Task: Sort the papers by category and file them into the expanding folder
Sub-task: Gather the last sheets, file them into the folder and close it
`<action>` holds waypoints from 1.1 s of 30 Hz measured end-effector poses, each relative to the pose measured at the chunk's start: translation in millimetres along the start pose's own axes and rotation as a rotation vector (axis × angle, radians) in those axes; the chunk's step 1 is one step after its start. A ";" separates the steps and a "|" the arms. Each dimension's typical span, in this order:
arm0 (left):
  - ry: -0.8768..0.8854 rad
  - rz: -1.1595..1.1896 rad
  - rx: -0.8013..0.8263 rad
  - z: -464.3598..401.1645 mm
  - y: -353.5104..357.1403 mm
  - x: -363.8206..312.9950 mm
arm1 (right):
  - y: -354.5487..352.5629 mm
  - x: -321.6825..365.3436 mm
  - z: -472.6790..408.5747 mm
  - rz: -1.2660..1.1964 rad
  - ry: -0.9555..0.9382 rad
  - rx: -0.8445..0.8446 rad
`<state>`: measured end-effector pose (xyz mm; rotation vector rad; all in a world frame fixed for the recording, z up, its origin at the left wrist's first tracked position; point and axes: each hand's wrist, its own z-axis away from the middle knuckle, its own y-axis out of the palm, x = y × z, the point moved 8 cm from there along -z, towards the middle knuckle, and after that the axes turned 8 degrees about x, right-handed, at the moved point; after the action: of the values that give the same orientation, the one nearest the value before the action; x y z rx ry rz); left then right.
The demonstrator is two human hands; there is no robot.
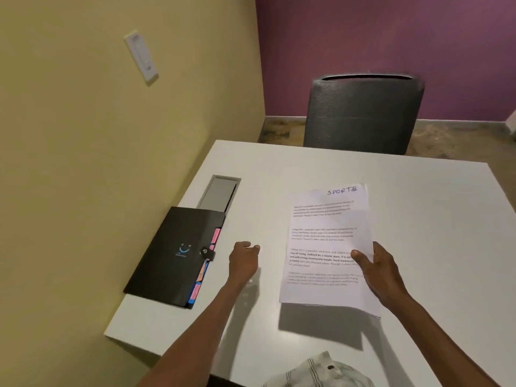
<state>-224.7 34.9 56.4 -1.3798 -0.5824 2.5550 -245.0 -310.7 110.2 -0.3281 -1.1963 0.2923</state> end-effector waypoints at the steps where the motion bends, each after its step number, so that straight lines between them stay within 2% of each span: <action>1: -0.005 -0.077 -0.033 -4.9 -14.8 13.0 | -0.7 -2.7 2.2 0.005 0.016 -0.015; 7: 0.007 -0.536 -0.231 -40.4 -93.9 60.8 | 1.7 -13.1 14.6 0.064 0.110 -0.095; 9: -0.019 -0.575 -0.247 -59.8 -102.5 75.3 | 3.6 -13.3 19.9 0.074 0.130 -0.126; 13: -0.007 -0.577 -0.097 -82.6 -100.1 76.6 | 9.6 -12.8 34.3 0.028 0.173 -0.166; 16: -0.001 -0.651 -0.059 -83.2 -98.2 68.5 | 13.9 -5.9 46.5 0.062 0.163 -0.162; 17: -0.016 -0.631 -0.071 -81.2 -100.1 68.9 | 14.7 -4.0 49.7 0.087 0.143 -0.152; 19: -0.030 -0.330 -0.145 -70.1 -109.2 66.5 | 15.7 -2.5 52.0 0.141 0.084 -0.122; 21: 0.001 -0.153 -0.214 -55.7 -112.8 60.2 | 15.9 -7.0 48.2 0.159 0.033 -0.095; 24: 0.109 -0.302 -0.284 -34.9 -109.0 30.3 | 17.7 -16.0 38.3 0.143 0.064 -0.056; 28: 0.216 -0.353 -0.301 -8.0 -87.7 -15.0 | 23.3 3.7 23.0 0.254 -0.005 -0.022; 33: 0.391 -0.238 -0.242 28.2 -47.6 -78.2 | 32.4 38.0 4.6 0.412 -0.103 0.079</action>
<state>-206.2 44.7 149.8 -1.7108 -0.9353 2.0086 -238.0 -265.8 131.3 -0.4953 -1.2090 0.7199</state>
